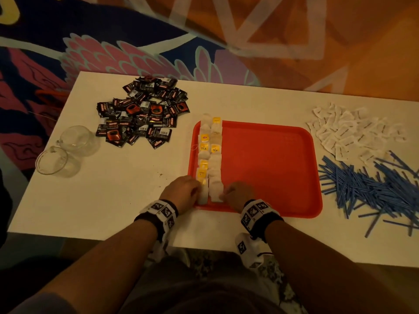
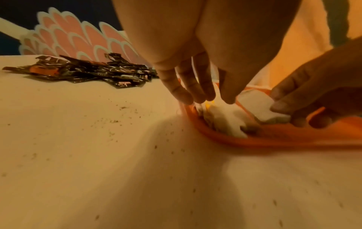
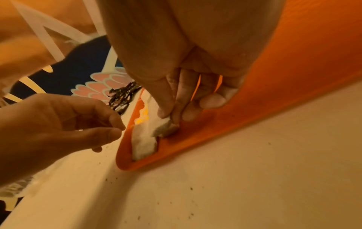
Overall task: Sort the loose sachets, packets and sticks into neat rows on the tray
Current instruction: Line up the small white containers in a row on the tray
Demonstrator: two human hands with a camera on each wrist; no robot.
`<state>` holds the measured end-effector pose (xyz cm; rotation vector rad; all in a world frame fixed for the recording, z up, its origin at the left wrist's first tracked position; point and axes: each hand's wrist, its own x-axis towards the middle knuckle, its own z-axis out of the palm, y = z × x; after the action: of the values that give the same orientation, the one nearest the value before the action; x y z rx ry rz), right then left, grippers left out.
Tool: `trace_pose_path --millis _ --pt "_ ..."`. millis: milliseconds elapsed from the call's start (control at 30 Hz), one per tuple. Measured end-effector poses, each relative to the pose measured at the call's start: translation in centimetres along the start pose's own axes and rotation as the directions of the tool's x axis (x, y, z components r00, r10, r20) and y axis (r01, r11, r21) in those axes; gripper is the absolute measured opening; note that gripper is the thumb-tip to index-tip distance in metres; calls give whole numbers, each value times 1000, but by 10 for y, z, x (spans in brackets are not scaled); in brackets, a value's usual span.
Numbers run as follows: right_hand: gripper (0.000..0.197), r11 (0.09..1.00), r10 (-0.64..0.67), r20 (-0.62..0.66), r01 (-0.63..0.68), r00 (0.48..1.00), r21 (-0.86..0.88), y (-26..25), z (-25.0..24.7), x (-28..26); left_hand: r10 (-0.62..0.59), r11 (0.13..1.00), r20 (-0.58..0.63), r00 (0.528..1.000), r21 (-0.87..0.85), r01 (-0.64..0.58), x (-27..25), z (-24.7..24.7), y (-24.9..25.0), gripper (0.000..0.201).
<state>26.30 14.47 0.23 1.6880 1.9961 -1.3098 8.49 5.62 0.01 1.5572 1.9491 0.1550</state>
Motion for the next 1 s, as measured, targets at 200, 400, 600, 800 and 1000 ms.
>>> trace_pose_path --millis 200,400,600,800,1000 --pt "12 998 62 -7 -62 998 14 5 19 6 109 981 41 993 159 -115 1 30 -8 44" --pt "20 994 98 -45 -95 994 61 4 29 11 231 940 -30 972 264 -215 4 38 -10 14" --pt "14 982 -149 -2 148 989 -115 3 21 2 233 938 -75 970 282 -203 6 33 -13 21" --pt "20 974 -169 29 171 985 -149 4 26 6 184 943 -65 981 295 -157 9 31 -9 31" --pt "42 967 -158 11 157 987 -201 -1 19 14 121 949 -56 991 299 -99 19 22 -8 41"
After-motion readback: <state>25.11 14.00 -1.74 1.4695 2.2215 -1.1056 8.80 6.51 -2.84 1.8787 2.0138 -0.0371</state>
